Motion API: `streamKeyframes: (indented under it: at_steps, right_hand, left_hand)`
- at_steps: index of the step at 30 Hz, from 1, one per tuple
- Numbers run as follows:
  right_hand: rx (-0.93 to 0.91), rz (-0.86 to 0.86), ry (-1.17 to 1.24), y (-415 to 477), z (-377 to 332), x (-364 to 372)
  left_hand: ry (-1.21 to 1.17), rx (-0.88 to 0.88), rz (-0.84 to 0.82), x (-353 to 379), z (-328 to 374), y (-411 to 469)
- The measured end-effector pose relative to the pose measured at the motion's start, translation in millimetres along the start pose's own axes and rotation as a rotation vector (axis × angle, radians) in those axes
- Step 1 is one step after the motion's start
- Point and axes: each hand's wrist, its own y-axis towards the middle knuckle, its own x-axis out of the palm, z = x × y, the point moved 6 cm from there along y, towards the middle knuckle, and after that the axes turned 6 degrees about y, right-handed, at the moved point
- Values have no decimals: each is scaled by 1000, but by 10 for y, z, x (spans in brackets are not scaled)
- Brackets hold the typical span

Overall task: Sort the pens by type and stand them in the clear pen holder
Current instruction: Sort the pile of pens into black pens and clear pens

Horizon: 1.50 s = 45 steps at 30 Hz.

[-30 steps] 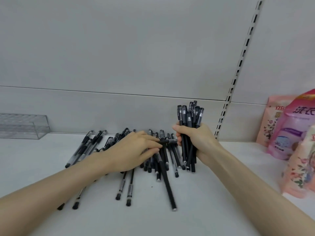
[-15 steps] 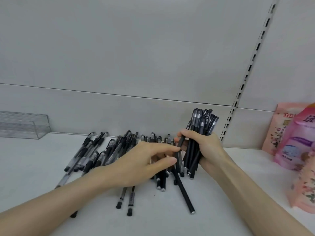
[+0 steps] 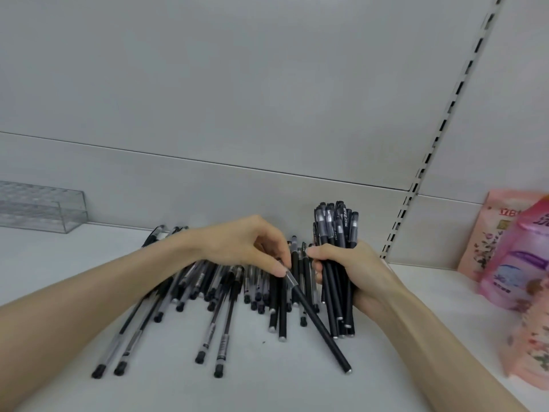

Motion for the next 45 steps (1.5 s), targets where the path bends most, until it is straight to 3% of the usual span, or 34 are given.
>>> streamKeyframes:
  at_steps: [5, 8, 10, 15, 24, 34, 37, 42, 45]
  right_hand:
    - [-17, -181, 27, -45, -47, 116]
    - [-36, -254, 31, -87, -66, 185]
    - [-40, -205, 44, -64, -58, 158]
    - [-32, -48, 80, -7, -30, 39]
    - [1, 11, 6, 29, 25, 42]
    - [0, -11, -4, 20, 21, 57]
    - [9, -25, 14, 31, 51, 53]
    - [-17, -71, 144, 80, 48, 75]
    - [-28, -144, 223, 57, 27, 152]
  left_hand:
    - [-316, -16, 328, -220, 51, -2]
    - [-391, -12, 453, -228, 22, 40]
    - [-293, -30, 420, -200, -22, 61]
    - [300, -212, 51, 41, -228, 52]
    - [514, -216, -97, 42, -190, 212]
    - [349, -192, -148, 47, -164, 325]
    - [254, -180, -68, -4, -179, 305]
    - [-178, -166, 146, -207, -204, 147]
    - [-275, -136, 244, -310, -202, 88]
